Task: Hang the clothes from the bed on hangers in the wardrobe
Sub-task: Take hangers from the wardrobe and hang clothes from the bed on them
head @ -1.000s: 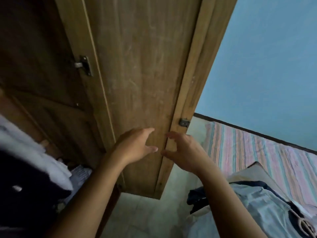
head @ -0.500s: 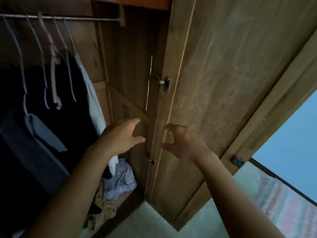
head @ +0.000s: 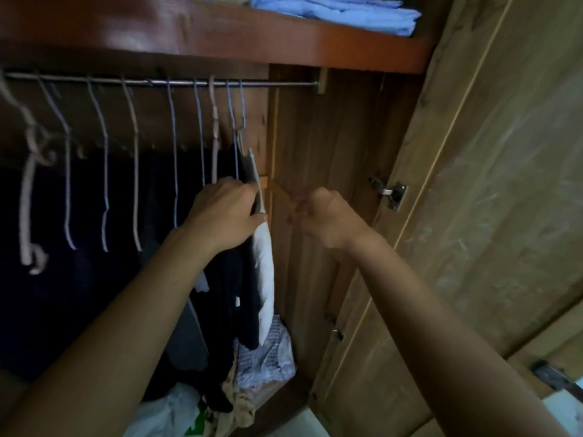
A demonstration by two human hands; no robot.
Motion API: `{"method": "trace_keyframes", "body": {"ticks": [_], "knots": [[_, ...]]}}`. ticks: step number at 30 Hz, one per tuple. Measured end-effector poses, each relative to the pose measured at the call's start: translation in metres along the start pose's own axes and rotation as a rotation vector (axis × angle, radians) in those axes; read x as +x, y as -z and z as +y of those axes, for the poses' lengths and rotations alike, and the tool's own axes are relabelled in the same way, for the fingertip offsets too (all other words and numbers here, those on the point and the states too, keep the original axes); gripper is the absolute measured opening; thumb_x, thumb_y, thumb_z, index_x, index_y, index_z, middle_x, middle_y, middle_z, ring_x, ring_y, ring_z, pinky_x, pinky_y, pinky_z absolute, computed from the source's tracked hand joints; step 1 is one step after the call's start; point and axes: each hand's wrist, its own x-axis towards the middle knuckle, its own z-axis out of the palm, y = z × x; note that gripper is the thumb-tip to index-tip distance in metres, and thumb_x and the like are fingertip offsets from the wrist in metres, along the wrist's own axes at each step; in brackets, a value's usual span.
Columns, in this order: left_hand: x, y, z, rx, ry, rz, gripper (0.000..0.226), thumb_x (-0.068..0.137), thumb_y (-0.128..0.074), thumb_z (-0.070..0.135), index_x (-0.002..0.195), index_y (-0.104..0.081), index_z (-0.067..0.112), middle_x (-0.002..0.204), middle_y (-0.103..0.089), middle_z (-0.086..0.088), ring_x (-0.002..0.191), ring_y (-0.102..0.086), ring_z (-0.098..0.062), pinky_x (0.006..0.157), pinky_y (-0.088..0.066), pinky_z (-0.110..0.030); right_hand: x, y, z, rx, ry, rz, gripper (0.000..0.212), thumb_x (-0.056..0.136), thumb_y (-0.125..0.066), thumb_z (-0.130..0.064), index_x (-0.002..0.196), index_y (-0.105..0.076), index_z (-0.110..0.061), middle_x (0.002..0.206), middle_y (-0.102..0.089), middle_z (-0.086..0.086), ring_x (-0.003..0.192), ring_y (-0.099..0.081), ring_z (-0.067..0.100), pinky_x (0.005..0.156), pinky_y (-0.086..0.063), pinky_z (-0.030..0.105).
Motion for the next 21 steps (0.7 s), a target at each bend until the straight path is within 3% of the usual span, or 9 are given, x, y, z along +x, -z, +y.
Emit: {"method": "trace_keyframes", "body": {"ticks": [4,6,10,15,17,21], "knots": [[0.032,-0.004,-0.023,0.067,0.009,0.020,0.053,0.096,-0.055,0.041,0.137,-0.048,0.009,0.143,-0.046,-0.016,0.146,-0.020,-0.034,0.115,-0.027,-0.046,0.057,-0.002,-0.025,0.026,-0.013,0.003,0.039,0.087,-0.060,-0.050,0.111,-0.068,-0.020,0.106,-0.067,0.002,0.098,-0.065,0.020,0.069,-0.046,0.027],[0.045,-0.008,-0.033,0.097,0.003,0.025,0.049,0.097,-0.053,0.039,0.135,-0.049,0.008,0.141,-0.045,-0.018,0.145,-0.020,-0.036,0.115,-0.027,-0.048,0.081,-0.009,-0.034,0.041,-0.029,0.035,0.041,0.089,-0.059,-0.048,0.114,-0.066,-0.016,0.113,-0.066,0.005,0.103,-0.064,0.024,0.074,-0.048,0.030],[0.055,-0.013,-0.048,0.095,-0.032,0.016,0.033,0.098,-0.050,0.029,0.125,-0.055,0.009,0.125,-0.053,-0.016,0.129,-0.037,-0.034,0.105,-0.036,-0.047,0.114,-0.028,-0.051,0.003,-0.088,0.021,0.044,0.090,-0.057,-0.039,0.121,-0.061,-0.008,0.122,-0.063,0.015,0.110,-0.062,0.032,0.079,-0.049,0.032],[0.060,-0.014,-0.060,0.049,-0.032,0.063,0.023,0.096,-0.053,0.028,0.111,-0.057,0.010,0.117,-0.055,-0.014,0.124,-0.041,-0.032,0.100,-0.038,-0.044,0.137,-0.039,-0.059,-0.045,-0.139,0.073,0.041,0.092,-0.061,-0.033,0.125,-0.056,-0.010,0.129,-0.058,0.014,0.116,-0.060,0.034,0.091,-0.052,0.038],[0.062,-0.015,-0.064,0.028,-0.017,0.059,0.025,0.097,-0.052,0.028,0.114,-0.057,0.010,0.121,-0.055,-0.014,0.129,-0.036,-0.033,0.103,-0.036,-0.044,0.142,-0.041,-0.059,-0.029,-0.144,0.102,0.040,0.090,-0.061,-0.032,0.123,-0.059,-0.010,0.127,-0.060,0.014,0.115,-0.060,0.035,0.091,-0.053,0.039],[0.065,-0.017,-0.064,0.011,0.010,0.036,0.035,0.099,-0.051,0.028,0.129,-0.053,0.011,0.140,-0.048,-0.015,0.148,-0.011,-0.038,0.117,-0.022,-0.046,0.148,-0.046,-0.059,0.018,-0.152,0.160,0.035,0.095,-0.057,-0.033,0.119,-0.062,-0.008,0.122,-0.063,0.016,0.112,-0.062,0.037,0.087,-0.052,0.039]]}}
